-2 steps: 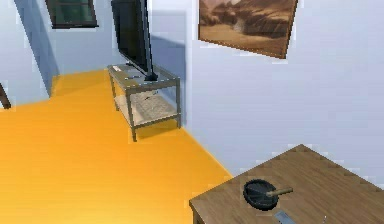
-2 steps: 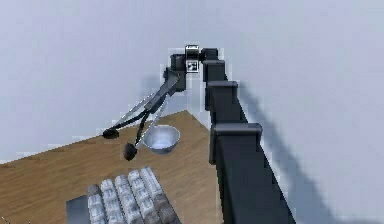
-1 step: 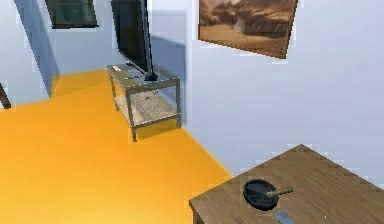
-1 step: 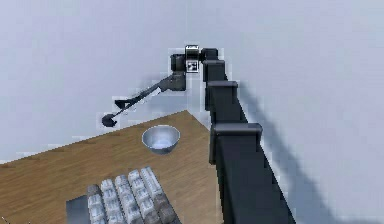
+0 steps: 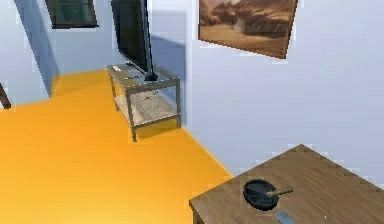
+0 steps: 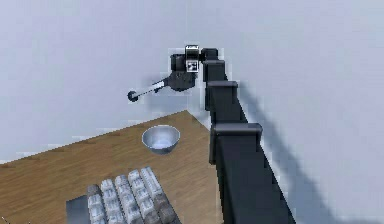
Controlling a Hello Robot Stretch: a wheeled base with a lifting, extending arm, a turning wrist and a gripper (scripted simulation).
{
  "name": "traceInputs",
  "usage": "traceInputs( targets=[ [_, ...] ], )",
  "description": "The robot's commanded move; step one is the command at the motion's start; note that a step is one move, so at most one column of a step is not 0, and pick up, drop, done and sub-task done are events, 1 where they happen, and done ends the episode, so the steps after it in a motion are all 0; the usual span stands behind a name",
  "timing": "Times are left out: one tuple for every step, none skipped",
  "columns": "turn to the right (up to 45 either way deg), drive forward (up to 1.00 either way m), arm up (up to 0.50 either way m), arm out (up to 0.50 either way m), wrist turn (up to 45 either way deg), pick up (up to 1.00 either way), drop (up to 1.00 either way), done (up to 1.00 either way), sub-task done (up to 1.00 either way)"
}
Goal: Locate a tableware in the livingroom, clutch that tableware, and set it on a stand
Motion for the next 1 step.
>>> traceInputs(
  targets=[
    [0.0,0.0,0.0,0.0,9.0,0.0,0.0,0.0,0.0]
  ],
)
